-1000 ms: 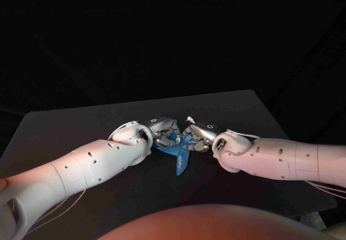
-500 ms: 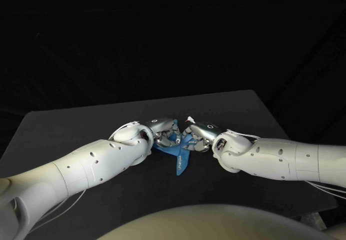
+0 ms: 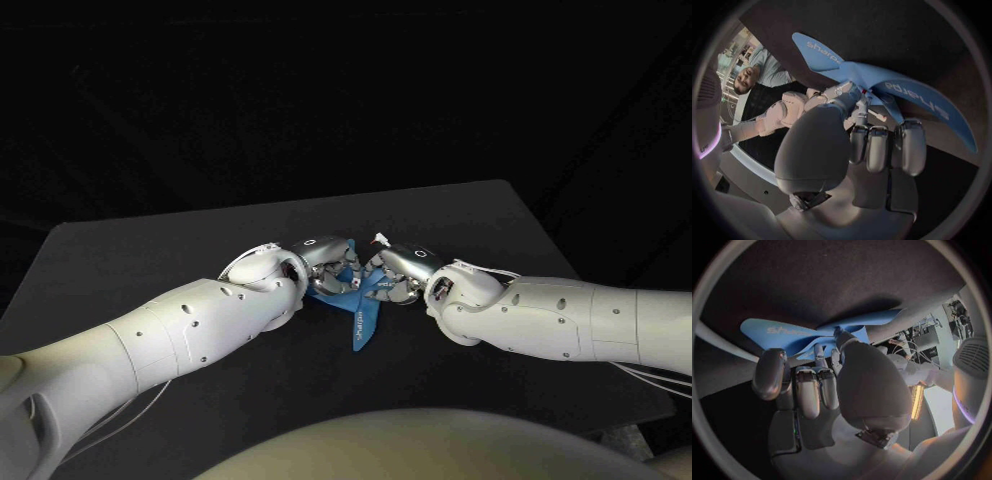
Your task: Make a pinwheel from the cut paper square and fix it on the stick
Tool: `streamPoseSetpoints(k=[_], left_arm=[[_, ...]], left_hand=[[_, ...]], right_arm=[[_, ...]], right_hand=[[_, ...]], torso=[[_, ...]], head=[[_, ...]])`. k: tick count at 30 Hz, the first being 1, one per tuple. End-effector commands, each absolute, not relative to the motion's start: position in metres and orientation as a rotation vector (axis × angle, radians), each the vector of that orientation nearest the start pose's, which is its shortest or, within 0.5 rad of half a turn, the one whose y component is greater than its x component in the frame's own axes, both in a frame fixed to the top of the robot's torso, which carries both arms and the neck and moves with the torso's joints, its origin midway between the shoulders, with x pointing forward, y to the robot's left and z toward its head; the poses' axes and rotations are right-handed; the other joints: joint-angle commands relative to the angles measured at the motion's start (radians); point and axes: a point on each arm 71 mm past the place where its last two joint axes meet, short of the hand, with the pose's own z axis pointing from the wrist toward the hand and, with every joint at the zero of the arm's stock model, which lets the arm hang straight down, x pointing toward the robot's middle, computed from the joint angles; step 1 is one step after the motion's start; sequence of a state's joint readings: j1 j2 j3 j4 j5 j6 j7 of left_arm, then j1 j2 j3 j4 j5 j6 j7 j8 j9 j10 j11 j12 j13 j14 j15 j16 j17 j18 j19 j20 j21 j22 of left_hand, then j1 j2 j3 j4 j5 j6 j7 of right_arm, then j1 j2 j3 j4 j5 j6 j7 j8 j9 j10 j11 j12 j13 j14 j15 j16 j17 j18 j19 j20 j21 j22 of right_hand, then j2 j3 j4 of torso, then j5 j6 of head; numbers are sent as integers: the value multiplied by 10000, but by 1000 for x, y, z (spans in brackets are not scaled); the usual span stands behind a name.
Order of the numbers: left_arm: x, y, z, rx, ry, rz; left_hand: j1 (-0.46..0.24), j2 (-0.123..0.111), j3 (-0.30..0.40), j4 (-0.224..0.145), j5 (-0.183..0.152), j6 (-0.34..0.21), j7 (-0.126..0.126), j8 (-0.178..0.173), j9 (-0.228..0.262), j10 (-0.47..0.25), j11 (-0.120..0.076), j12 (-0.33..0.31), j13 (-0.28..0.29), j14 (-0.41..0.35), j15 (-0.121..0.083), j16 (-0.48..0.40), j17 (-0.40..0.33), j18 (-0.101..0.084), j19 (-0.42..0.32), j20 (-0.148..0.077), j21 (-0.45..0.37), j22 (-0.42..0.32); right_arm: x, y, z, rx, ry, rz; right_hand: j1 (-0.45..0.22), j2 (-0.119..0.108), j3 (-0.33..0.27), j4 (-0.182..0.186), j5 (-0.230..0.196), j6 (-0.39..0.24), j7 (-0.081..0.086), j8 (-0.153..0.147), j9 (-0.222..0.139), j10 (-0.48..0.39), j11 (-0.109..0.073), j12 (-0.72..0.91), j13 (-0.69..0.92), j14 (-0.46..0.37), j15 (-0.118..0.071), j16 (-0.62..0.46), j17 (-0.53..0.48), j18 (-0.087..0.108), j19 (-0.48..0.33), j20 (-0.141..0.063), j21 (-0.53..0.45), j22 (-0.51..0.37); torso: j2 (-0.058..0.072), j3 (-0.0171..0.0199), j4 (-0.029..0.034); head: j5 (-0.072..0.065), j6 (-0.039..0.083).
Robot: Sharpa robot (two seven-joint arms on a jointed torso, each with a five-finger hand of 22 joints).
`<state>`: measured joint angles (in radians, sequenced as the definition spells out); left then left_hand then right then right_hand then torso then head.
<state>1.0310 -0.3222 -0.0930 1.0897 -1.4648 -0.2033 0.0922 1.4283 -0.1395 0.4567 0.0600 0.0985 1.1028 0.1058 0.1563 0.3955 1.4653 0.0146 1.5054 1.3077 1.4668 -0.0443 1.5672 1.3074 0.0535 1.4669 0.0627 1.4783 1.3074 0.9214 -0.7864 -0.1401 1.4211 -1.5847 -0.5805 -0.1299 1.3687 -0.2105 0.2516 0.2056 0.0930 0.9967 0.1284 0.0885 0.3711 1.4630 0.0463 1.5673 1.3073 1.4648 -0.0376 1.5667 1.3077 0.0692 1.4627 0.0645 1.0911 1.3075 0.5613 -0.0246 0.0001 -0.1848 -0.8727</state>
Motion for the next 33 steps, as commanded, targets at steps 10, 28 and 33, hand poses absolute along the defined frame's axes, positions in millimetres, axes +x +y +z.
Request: streamPoseSetpoints(k=[10,28,33], left_arm=[[473,32,-306,4007,18701,-9173],[474,34,-307,3993,18725,-9138],[474,35,-307,3983,18756,-9131]], left_hand=[[-89,84,36,-91,-30,370,-231,71,543,253,-33,-26,1368,1040,-26,36,2634,-195,308,7,66,1367],[-115,101,54,-99,-32,380,-233,78,553,272,-38,-11,1397,1040,-25,36,2634,-195,307,6,64,1367],[-115,101,54,-99,-32,380,-233,78,553,272,-38,-11,1397,1040,-25,36,2634,-195,307,6,64,1367]], right_arm=[[413,-208,-330,-923,16698,6158],[385,-216,-308,-503,15902,7636],[371,-213,-307,-964,16098,7658]], right_hand=[[14,108,179,-84,205,-221,61,-87,-125,1078,66,35,2635,1060,40,41,2631,116,71,31,23,1540],[-345,623,2792,-1109,612,-30,98,-52,-514,1078,85,35,2635,1060,88,41,2631,79,141,70,289,1601],[-999,915,4783,-1956,560,-207,173,-140,-764,1078,145,35,2635,1060,136,41,2631,89,113,111,260,1593]], torso=[[2,-9,3],[-1,-13,-7],[-2,-8,-16]], head=[[-24,1],[6,1],[15,1]])
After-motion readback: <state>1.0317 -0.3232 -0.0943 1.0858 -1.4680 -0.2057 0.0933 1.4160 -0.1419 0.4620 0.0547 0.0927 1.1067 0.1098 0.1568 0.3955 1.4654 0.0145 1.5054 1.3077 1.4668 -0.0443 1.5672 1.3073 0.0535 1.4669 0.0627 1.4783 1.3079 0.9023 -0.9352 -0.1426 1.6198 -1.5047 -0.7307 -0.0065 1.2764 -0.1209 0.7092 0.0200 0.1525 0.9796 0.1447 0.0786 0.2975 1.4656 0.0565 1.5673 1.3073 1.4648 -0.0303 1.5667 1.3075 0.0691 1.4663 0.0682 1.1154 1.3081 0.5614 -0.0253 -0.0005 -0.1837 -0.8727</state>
